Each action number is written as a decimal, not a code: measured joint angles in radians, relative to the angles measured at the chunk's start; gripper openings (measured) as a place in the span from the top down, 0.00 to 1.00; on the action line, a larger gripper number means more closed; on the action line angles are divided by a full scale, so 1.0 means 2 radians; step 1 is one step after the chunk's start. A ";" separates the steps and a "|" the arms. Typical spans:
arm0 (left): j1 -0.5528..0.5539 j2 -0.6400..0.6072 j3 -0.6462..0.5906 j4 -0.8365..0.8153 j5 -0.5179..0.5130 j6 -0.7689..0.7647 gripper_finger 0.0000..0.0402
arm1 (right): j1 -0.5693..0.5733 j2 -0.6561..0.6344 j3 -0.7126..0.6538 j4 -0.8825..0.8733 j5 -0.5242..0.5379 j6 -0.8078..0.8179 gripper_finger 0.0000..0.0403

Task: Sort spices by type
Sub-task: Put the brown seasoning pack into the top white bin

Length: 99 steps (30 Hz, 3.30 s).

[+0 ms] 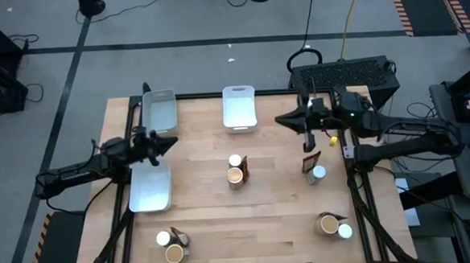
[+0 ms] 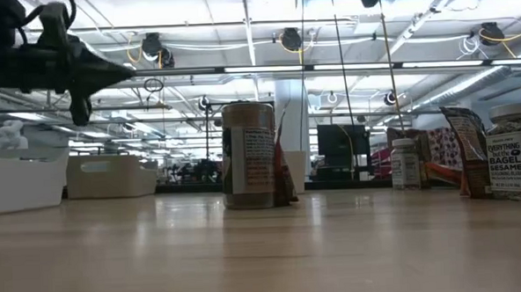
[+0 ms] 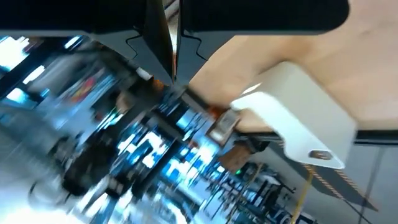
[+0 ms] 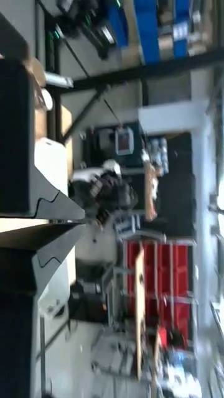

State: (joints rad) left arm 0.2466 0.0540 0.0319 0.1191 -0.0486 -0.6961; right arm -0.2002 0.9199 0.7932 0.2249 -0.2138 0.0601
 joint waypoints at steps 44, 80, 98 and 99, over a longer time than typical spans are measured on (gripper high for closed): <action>0.033 0.354 0.512 -0.311 0.029 0.170 0.94 | -0.252 0.166 0.365 -0.704 0.173 0.097 0.86; 0.076 0.395 0.514 -0.439 0.036 0.142 0.53 | -0.399 0.382 0.365 -0.715 0.173 0.095 0.39; 0.076 0.395 0.513 -0.440 0.031 0.142 0.53 | -0.401 0.379 0.249 -0.622 0.176 0.146 0.49; 0.076 0.395 0.513 -0.440 0.031 0.142 0.53 | -0.401 0.379 0.245 -0.615 0.176 0.149 0.49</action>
State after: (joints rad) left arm 0.3992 0.8440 1.0588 -0.7605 0.0126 -0.4129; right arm -1.0023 1.6779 1.2841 -1.0052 0.1387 0.3579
